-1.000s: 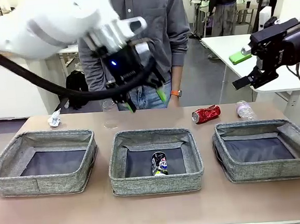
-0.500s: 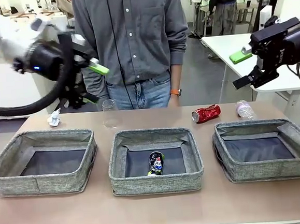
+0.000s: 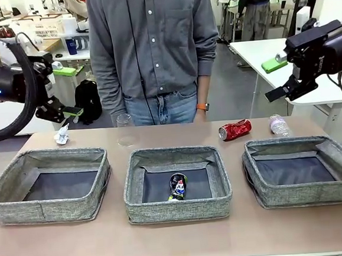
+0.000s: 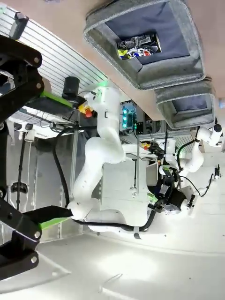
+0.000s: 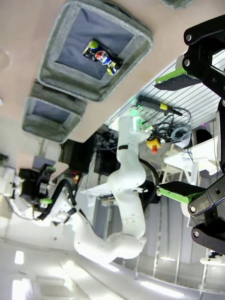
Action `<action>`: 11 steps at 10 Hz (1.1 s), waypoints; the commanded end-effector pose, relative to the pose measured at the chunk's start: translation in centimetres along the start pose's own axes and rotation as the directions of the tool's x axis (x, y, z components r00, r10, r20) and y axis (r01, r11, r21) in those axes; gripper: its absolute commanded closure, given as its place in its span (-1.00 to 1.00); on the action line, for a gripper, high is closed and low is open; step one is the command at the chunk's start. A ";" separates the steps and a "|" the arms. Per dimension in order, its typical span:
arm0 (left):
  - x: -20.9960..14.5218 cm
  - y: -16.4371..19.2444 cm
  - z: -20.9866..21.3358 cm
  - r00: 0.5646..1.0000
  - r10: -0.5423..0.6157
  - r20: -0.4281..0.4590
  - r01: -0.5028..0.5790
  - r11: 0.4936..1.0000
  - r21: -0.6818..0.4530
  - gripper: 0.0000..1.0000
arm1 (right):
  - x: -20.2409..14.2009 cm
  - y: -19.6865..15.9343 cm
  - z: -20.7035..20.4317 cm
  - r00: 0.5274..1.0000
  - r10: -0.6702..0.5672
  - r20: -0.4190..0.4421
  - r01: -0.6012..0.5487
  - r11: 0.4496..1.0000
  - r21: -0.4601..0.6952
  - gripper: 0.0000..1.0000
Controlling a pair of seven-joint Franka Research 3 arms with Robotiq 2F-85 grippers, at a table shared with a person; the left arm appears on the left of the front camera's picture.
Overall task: Sort the waste into the appropriate baskets.
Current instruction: Place the picked waste into the Fabric basket indicated by the person, then pick up the waste item pointed out by the person.
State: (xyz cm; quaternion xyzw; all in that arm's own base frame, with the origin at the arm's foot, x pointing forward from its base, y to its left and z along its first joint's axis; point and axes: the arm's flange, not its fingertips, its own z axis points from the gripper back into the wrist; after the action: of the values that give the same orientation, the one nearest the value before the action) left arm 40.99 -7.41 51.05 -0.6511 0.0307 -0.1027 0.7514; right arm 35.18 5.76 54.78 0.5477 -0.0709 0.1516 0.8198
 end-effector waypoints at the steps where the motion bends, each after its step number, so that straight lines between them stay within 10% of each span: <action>1: 0.7 -1.2 -1.2 0.999 -0.037 -0.030 0.038 0.999 0.035 -1.00 | 0.3 0.2 -0.1 1.000 0.026 0.011 -0.026 0.999 0.028 -1.00; 11: 0.7 -1.2 -1.2 0.999 -0.037 -0.030 0.038 0.999 0.035 -1.00 | 0.3 0.2 -0.1 1.000 0.026 0.011 -0.026 0.999 0.028 -1.00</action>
State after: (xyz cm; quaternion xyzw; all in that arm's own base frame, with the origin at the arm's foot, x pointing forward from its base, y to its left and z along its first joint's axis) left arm 41.41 -8.95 51.99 -0.6401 0.0302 -0.1209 0.7581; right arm 35.18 5.76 54.79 0.5477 -0.0709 0.1518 0.8197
